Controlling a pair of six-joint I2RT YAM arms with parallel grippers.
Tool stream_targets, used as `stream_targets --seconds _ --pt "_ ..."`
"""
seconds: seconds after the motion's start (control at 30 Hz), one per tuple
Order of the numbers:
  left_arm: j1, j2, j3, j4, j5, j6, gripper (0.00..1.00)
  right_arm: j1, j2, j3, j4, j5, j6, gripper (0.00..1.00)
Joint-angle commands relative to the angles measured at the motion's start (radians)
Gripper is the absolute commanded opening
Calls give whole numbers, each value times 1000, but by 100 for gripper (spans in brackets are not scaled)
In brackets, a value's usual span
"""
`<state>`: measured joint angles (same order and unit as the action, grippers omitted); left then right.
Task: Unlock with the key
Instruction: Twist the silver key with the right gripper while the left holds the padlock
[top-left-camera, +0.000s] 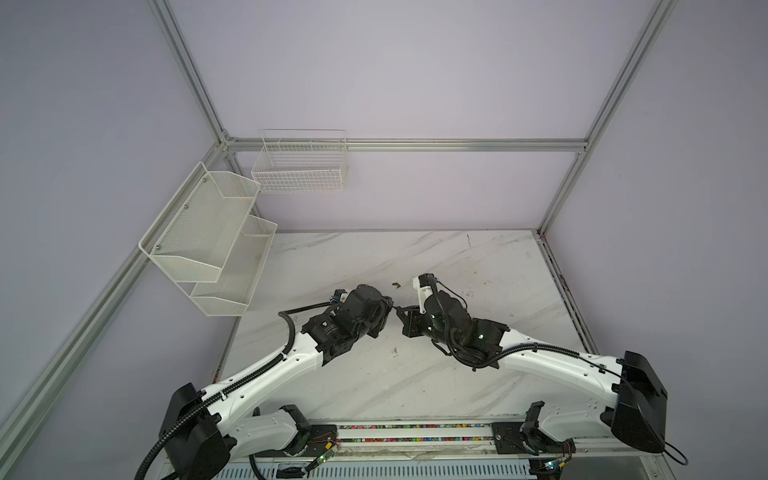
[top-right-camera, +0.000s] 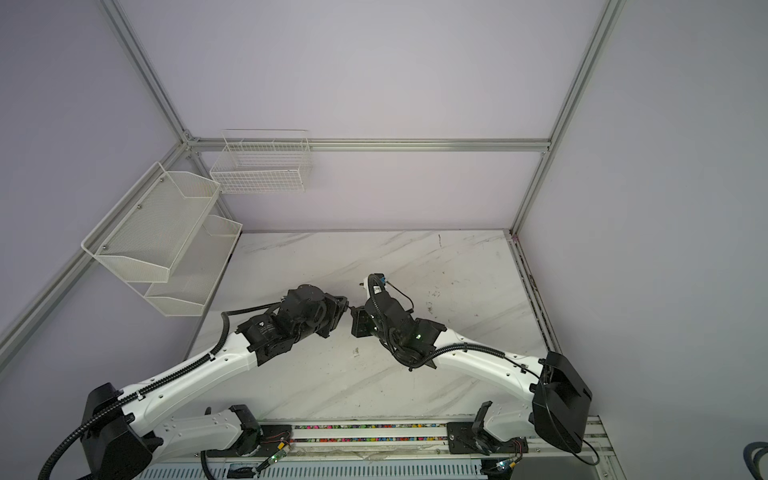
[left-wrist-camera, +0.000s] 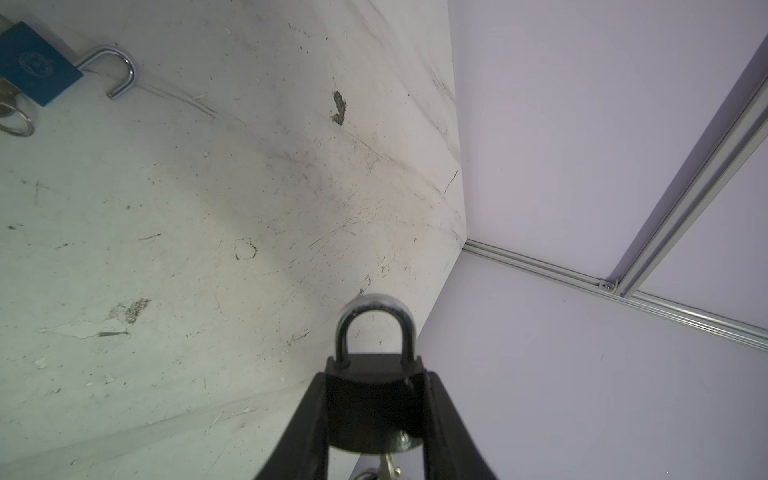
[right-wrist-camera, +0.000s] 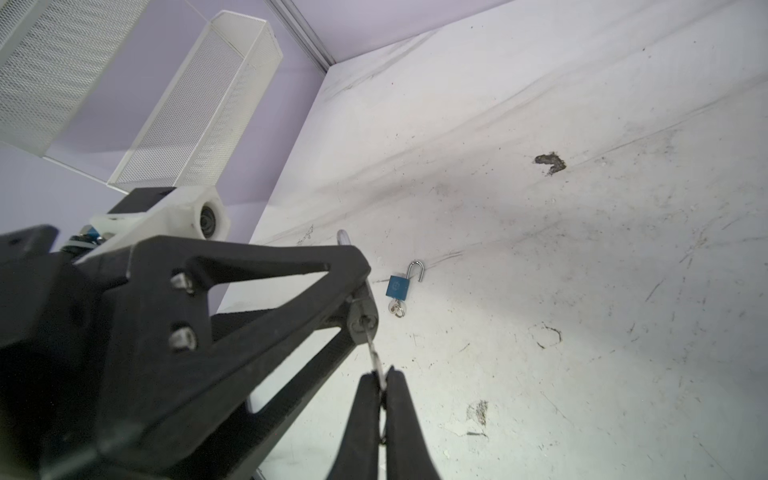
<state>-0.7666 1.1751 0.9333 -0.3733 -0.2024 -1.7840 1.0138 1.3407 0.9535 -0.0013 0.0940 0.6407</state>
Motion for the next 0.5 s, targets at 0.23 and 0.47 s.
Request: stream_targets --seconds 0.23,0.47 --pt "-11 -23 -26 111 54 -35 0 42 -12 -46 227 1 -80 0" --pt "-13 0 13 117 80 9 0 51 90 4 240 -42 -130 0"
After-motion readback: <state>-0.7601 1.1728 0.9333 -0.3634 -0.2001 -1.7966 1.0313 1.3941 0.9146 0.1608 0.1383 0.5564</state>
